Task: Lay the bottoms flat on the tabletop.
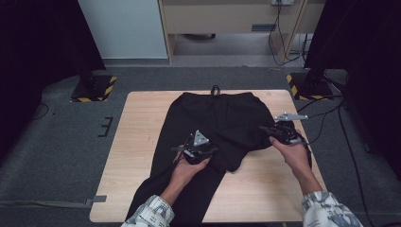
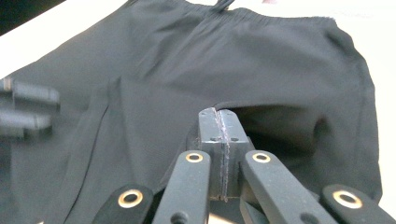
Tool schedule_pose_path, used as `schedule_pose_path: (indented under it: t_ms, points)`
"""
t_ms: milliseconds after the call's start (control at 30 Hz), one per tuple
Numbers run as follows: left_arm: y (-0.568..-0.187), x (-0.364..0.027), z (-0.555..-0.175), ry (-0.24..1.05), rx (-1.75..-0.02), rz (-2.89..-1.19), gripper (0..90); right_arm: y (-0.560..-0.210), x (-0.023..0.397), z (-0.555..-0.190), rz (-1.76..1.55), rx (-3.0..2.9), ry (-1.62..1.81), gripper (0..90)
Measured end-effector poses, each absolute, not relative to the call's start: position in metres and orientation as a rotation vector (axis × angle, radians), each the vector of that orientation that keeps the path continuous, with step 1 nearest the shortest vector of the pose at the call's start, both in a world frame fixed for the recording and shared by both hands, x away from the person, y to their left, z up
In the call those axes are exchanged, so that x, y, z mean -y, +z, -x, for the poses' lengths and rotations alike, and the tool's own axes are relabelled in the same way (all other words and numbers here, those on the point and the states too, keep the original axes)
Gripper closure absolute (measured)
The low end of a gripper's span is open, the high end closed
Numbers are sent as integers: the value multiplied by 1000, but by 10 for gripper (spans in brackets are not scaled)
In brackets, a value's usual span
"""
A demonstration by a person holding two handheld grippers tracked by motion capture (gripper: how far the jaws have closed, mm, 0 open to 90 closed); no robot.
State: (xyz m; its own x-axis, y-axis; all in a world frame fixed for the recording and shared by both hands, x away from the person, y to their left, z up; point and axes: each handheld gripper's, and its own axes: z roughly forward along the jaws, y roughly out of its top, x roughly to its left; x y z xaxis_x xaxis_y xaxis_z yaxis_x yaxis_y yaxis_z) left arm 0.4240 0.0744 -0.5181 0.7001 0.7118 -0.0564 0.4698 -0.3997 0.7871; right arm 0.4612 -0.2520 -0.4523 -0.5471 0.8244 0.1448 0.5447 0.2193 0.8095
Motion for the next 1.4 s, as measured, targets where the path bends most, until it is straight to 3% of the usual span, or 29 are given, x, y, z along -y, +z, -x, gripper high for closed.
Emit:
schedule_pose_path:
  t_ms: [167,467,600,700,867,1033,1133,1167,1267,1333,1367,1400]
  points:
    - [-534,-76,-429,337,-939,-2088,635,-453,243,-496,-1368,-2153,1166,900]
    - [-516,-74,-416,385,-884,-2052,610,-492,224,-531,-1464,-2171,1079,894]
    - [-502,-67,-408,363,-849,-2008,558,-509,219,-535,-1494,-2196,1014,793]
    - [-496,-56,-403,358,-813,-2005,513,-505,223,-530,-1510,-2144,1051,622]
    - [-495,-34,-398,356,-789,-2005,420,-490,235,-508,-1428,-2124,1068,432]
    - [-503,-7,-400,295,-775,-2056,309,-476,249,-478,-1357,-2093,1075,425]
    - [-512,6,-401,324,-764,-2126,280,-472,257,-463,-1342,-2065,1089,489]
    - [-515,8,-402,329,-766,-2146,304,-472,259,-455,-1336,-2051,1094,566]
    - [-523,11,-406,347,-802,-2181,436,-479,259,-444,-1298,-2118,1100,650]
    - [-525,10,-409,354,-829,-2183,681,-487,254,-440,-1301,-2159,1105,685]
    - [-525,8,-411,333,-853,-2167,681,-487,254,-440,-1301,-2159,1105,685]
    - [-523,6,-412,333,-871,-2158,764,-490,252,-440,-1294,-2177,1108,689]
